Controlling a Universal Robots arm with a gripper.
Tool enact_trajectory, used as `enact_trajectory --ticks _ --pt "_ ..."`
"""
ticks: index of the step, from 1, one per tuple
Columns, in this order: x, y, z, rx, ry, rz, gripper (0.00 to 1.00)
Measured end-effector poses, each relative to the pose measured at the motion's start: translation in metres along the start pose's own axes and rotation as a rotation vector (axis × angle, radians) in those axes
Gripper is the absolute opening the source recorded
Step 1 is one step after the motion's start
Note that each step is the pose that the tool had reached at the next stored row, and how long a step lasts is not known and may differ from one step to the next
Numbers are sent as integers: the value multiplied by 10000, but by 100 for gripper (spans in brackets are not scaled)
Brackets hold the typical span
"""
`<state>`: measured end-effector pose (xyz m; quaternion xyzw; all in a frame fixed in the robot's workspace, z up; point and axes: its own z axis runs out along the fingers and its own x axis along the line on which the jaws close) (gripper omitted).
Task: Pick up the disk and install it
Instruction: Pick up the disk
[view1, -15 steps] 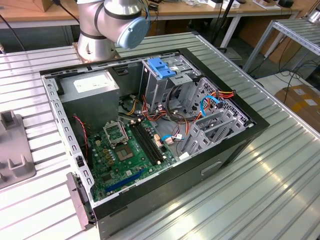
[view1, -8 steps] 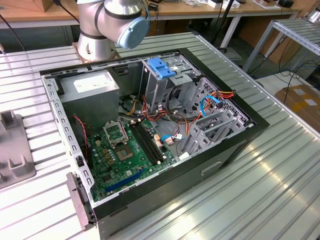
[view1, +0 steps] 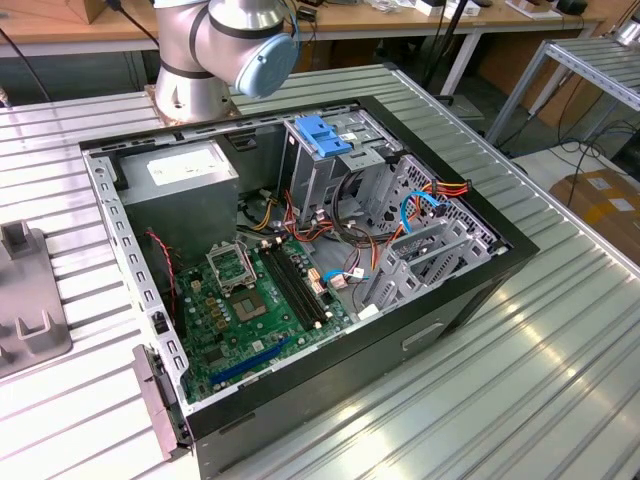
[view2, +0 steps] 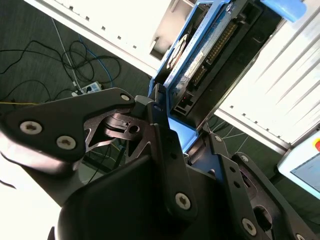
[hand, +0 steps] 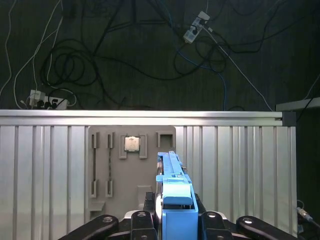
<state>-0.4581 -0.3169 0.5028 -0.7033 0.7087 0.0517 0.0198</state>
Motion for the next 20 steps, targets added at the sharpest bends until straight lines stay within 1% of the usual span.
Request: enact_trajectory --ticks 20 --pt "40 -52 -6 0 0 0 37"
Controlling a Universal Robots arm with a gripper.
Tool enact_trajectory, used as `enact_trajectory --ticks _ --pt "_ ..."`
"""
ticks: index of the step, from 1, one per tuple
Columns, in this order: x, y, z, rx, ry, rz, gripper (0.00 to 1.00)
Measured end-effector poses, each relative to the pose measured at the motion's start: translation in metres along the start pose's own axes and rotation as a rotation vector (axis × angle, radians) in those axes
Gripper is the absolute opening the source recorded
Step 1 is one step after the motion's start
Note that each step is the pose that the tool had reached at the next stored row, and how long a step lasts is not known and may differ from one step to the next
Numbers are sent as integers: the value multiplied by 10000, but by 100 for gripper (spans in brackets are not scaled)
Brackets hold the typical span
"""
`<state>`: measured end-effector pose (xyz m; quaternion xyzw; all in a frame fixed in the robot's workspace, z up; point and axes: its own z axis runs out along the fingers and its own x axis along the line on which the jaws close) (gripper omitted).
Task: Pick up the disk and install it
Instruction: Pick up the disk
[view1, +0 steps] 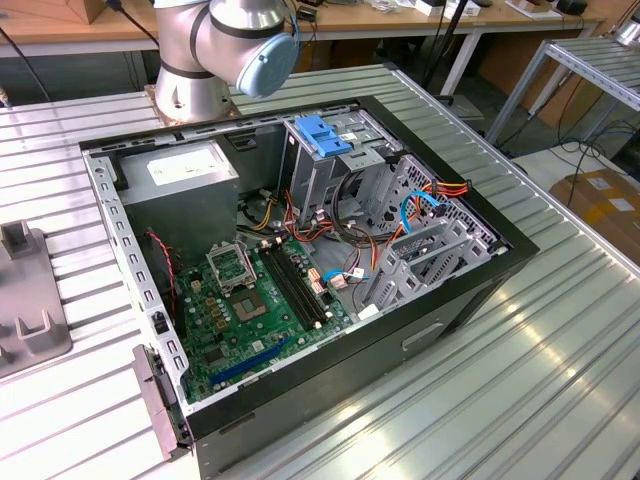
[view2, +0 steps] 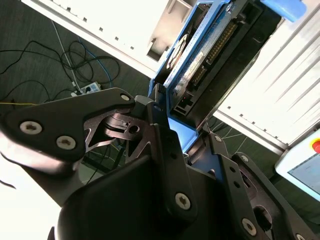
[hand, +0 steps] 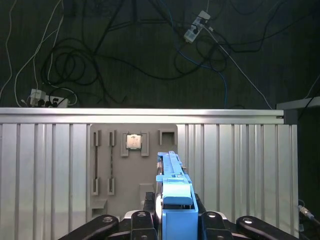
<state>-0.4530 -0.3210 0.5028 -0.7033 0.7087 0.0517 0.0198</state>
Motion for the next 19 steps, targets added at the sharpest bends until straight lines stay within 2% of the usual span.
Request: enact_trajectory --ticks 19 --pt "37 -66 -7 0 0 0 37"
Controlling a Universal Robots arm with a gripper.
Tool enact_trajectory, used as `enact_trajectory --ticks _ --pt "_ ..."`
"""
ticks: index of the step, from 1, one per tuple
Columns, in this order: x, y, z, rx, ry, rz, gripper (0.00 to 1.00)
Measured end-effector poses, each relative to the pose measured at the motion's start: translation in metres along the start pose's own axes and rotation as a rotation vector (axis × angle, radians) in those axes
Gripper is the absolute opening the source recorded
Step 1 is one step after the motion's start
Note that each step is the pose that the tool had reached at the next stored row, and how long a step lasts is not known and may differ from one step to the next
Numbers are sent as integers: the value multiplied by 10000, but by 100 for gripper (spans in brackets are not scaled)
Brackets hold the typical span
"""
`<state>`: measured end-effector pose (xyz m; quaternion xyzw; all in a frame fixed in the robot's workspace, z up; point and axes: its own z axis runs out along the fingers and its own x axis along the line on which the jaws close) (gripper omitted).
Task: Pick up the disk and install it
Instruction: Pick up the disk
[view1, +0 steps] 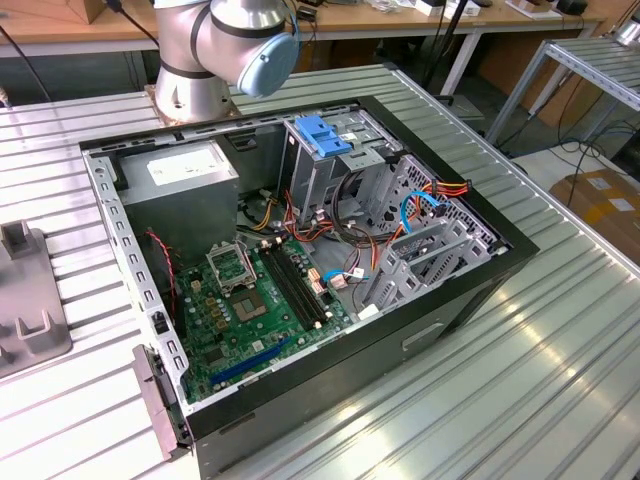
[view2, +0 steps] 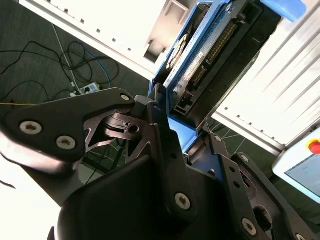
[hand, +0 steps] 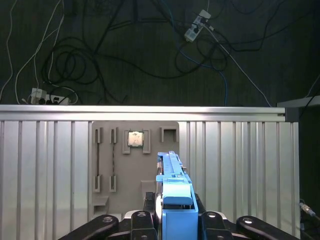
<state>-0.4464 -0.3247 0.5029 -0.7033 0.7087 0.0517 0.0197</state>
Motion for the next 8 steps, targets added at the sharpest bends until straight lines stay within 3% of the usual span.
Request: enact_trajectory --ticks 8 --pt "13 -36 -3 0 0 0 37"
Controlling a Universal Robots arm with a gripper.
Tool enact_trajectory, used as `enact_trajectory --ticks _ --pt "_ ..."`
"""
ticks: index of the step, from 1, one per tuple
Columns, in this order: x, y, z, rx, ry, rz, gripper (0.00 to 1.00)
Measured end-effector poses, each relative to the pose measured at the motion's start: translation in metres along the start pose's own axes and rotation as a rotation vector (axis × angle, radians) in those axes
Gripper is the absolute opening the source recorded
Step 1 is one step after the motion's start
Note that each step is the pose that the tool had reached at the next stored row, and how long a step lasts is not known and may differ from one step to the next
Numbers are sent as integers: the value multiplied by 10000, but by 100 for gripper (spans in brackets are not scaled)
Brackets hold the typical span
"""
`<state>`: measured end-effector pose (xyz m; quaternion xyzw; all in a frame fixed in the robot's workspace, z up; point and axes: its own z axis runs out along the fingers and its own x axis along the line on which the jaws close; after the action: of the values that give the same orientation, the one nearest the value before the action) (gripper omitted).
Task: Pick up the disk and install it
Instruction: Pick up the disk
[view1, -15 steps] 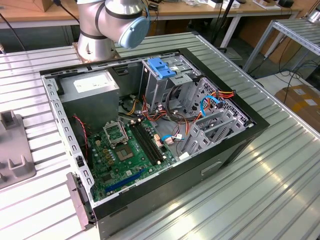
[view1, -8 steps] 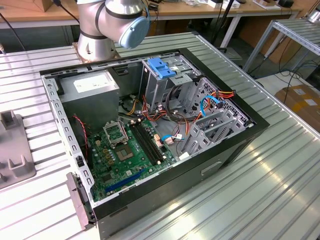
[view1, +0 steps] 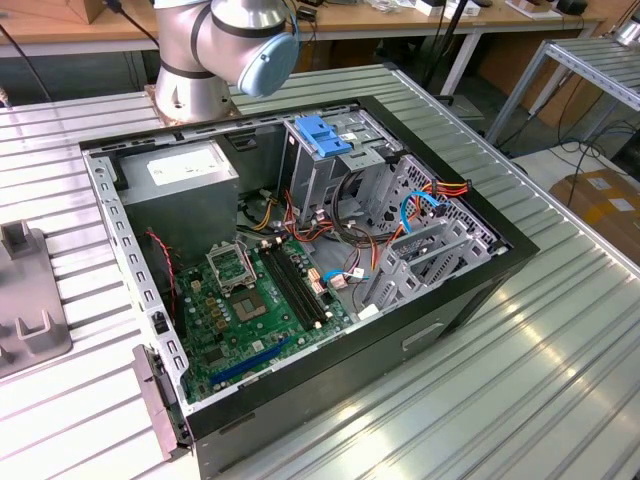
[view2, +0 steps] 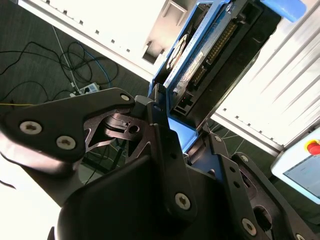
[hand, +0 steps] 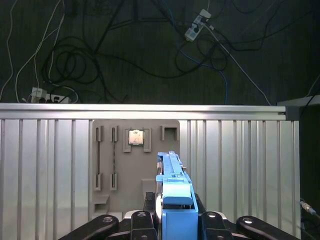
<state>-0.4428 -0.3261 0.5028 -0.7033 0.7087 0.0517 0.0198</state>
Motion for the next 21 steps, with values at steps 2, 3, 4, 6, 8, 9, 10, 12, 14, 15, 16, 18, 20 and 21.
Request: enact_trajectory --ticks 2,3,4,6,8,9,10,12,14,15,16,18,20,21 --pt "2 -5 -1 -1 1 0 37" --pt "4 -9 -1 0 0 0 37" --pt "5 -13 -1 0 0 0 37" --pt "9 -20 -2 0 0 0 37" --pt "11 -26 -2 0 0 0 37" --pt "12 -28 -3 0 1 0 37" --pt "14 -32 -3 0 0 0 37" --pt "18 -44 -4 0 0 0 37" --pt "20 -50 -4 0 0 0 37" --pt "22 -52 -5 0 0 0 37" --pt "23 -55 -5 0 0 0 37" --pt "25 -61 -6 0 0 0 37" --pt "30 -72 -6 0 0 0 37" --pt "31 -74 -7 0 0 0 37"
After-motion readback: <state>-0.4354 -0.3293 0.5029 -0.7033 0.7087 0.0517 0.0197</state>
